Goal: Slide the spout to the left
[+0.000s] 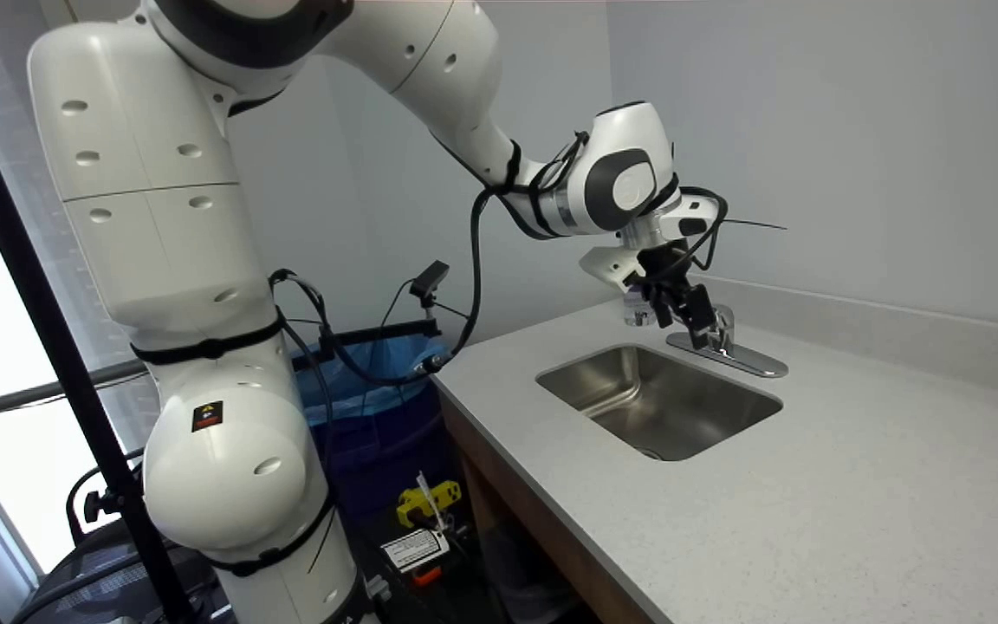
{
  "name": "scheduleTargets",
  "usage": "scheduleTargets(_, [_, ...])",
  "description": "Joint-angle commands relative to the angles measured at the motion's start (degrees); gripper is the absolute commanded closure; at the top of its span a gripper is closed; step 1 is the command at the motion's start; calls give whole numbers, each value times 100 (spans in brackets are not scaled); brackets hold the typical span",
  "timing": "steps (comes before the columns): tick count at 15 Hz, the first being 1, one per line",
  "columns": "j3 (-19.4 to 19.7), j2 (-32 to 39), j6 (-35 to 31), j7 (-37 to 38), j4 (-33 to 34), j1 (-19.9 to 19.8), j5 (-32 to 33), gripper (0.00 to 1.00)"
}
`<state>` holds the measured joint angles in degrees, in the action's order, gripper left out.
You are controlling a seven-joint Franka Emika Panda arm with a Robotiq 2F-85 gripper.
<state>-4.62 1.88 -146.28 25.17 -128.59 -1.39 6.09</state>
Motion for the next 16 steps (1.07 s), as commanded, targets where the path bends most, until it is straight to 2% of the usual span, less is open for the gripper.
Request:
scheduleTargets(1, [72, 190, -267, 326, 155, 221, -134, 0])
scheduleTargets(6, [-11, 341, -231, 573, 163, 500, -228, 0])
scheduleTargets(9, [-67, 449, -459, 636, 216, 617, -416, 0])
scheduleTargets(13, [-113, 846, -1139, 808, 445, 815, -634, 0])
scheduleTargets(16, [-7, 1325, -1669, 1109, 761, 1049, -452, 0])
